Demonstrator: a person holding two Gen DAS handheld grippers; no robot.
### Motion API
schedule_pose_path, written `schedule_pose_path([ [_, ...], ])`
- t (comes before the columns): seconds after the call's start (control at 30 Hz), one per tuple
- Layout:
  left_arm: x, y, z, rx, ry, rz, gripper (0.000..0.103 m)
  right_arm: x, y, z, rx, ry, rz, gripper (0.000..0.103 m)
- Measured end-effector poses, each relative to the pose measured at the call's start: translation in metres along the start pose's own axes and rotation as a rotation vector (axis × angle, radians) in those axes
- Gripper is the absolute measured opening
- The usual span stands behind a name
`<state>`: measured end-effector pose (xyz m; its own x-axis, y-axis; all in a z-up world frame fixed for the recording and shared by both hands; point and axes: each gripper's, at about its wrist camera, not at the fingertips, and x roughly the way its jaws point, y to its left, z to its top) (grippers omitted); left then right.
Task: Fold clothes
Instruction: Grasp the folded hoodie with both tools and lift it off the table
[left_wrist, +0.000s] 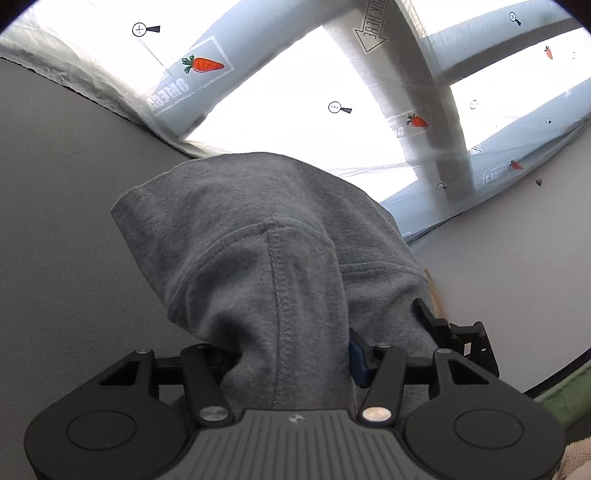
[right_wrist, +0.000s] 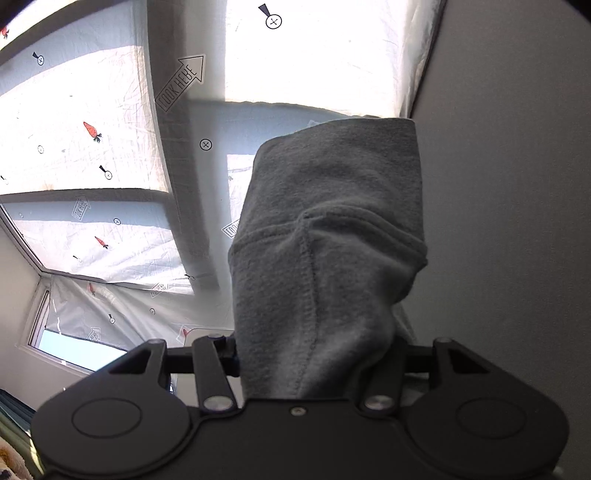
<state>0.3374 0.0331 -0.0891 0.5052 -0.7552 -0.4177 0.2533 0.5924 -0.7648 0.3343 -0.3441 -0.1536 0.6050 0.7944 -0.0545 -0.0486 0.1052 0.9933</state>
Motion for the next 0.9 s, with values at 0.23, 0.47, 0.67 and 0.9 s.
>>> schedule_pose_path([
  [0.23,-0.013,-0.035,-0.008,0.064,0.002,-0.142,0.056,-0.056,0.040,-0.034,-0.031,-0.166,0.004,0.053],
  [0.47,0.032,-0.086,-0.019,0.118,0.034,-0.253,0.056,-0.139,0.039,-0.031,0.016,-0.315,0.032,0.053],
  [0.67,0.110,-0.162,-0.039,0.157,0.008,-0.277,0.056,-0.220,0.016,0.028,0.050,-0.386,0.131,0.053],
  [0.9,0.226,-0.270,-0.039,0.244,0.001,-0.273,0.056,-0.312,0.002,0.128,0.090,-0.452,0.190,0.053],
])
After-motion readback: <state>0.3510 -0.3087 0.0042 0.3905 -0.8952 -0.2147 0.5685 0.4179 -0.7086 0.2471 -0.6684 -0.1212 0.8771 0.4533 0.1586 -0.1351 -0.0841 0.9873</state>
